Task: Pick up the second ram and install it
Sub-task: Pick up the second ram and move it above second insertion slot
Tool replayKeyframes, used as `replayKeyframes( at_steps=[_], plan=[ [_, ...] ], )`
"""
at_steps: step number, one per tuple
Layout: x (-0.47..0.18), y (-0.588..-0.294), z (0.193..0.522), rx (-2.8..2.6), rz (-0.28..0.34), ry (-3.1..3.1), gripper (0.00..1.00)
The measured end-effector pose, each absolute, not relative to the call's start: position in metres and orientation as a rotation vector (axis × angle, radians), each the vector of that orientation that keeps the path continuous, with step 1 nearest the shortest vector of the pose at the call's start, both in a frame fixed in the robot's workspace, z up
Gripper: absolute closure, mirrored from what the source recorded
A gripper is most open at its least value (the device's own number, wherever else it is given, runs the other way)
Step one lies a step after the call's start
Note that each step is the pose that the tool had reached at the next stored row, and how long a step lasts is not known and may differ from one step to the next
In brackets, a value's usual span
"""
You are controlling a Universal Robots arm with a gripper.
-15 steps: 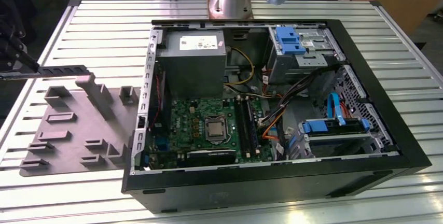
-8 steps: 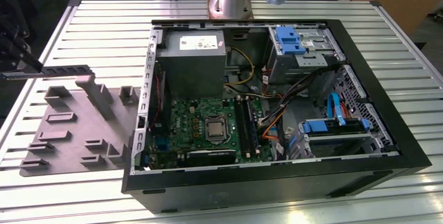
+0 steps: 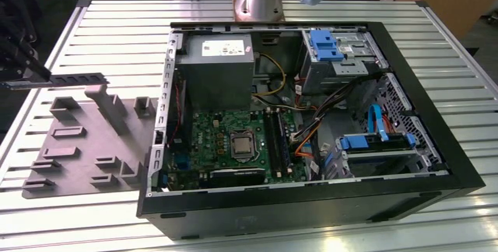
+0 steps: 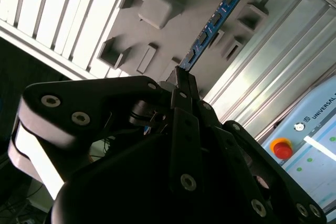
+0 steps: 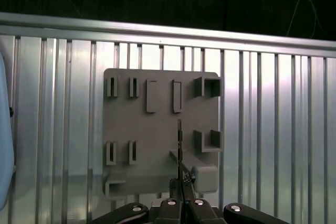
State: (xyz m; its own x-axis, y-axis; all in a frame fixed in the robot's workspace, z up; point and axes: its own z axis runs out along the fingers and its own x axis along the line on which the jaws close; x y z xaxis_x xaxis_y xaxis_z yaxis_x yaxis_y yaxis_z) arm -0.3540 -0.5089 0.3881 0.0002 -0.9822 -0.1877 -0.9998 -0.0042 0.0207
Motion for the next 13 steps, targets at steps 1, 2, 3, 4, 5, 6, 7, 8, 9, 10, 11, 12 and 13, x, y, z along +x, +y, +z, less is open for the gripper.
replayKeyframes(
  at_steps=[1,2,3,4,5,6,7,8,9,10,11,12,13],
  plan=[
    [-0.3535,-0.5088,0.3881,-2.134,0.224,2.129,0.88],
    [-0.3529,-0.5088,0.3881,-2.134,0.224,2.129,0.88],
    [-0.3523,-0.5088,0.3881,-2.134,0.224,2.129,0.88],
    [-0.3518,-0.5089,0.3881,-2.134,0.224,2.129,0.88],
    [-0.3512,-0.5088,0.3881,-2.134,0.224,2.129,0.88],
    [-0.3506,-0.5088,0.3881,-2.134,0.224,2.129,0.88],
    [-0.35,-0.5088,0.3881,-2.134,0.224,2.129,0.88],
    [-0.3494,-0.5088,0.3881,-2.134,0.224,2.129,0.88],
    [-0.3488,-0.5089,0.3881,-2.134,0.224,2.129,0.88],
    [-0.3482,-0.5088,0.3881,-2.134,0.224,2.129,0.88],
    [-0.3477,-0.5088,0.388,-2.134,0.224,2.129,0.88],
    [-0.3472,-0.5088,0.3881,-2.134,0.224,2.129,0.88],
    [-0.3467,-0.5088,0.3881,-2.134,0.224,2.129,0.88]
  ],
)
